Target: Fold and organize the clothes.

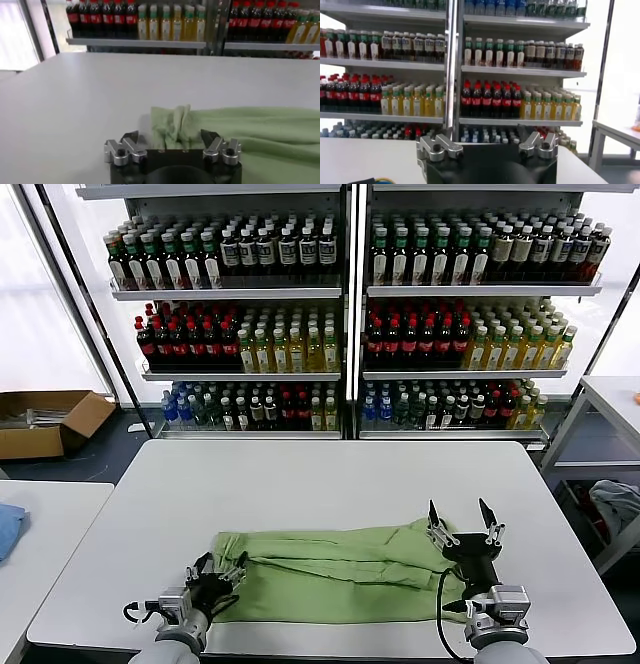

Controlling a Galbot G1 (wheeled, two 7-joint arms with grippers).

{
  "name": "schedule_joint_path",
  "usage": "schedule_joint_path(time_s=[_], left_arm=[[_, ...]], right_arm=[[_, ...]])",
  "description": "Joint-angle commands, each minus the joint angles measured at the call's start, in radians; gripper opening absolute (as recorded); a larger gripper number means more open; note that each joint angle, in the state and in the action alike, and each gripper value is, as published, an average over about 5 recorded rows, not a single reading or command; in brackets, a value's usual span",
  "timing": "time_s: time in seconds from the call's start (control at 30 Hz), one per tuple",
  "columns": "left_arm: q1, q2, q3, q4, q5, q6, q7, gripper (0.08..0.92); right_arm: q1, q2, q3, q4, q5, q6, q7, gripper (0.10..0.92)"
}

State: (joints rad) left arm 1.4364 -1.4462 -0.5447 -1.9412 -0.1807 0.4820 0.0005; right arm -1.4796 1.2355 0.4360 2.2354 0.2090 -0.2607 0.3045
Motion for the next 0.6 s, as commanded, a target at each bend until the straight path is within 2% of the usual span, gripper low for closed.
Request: schedule_joint_path(time_s=[0.03,0.43,0.6], left_arm=[[0.006,-0.015,-0.004,0.036,-0.029,0.002,0.006,0.663],[0.004,-0.003,-0.014,0.025,-0.026,-0.018,0.021,0.316],[-0.007,0.057,-0.059,0.014,-0.020,-0.026,0.030,0.170]], right_arm=[[0.001,-0.003,-0.002,0.015,0.002,0.004,0.000,0.823],[0.024,-0.016,0.000,0.016,0.004,-0.007,0.004,0.823],[0.041,-0.028,0.003,0.009,0.010,-0.016,0.005,0.823]])
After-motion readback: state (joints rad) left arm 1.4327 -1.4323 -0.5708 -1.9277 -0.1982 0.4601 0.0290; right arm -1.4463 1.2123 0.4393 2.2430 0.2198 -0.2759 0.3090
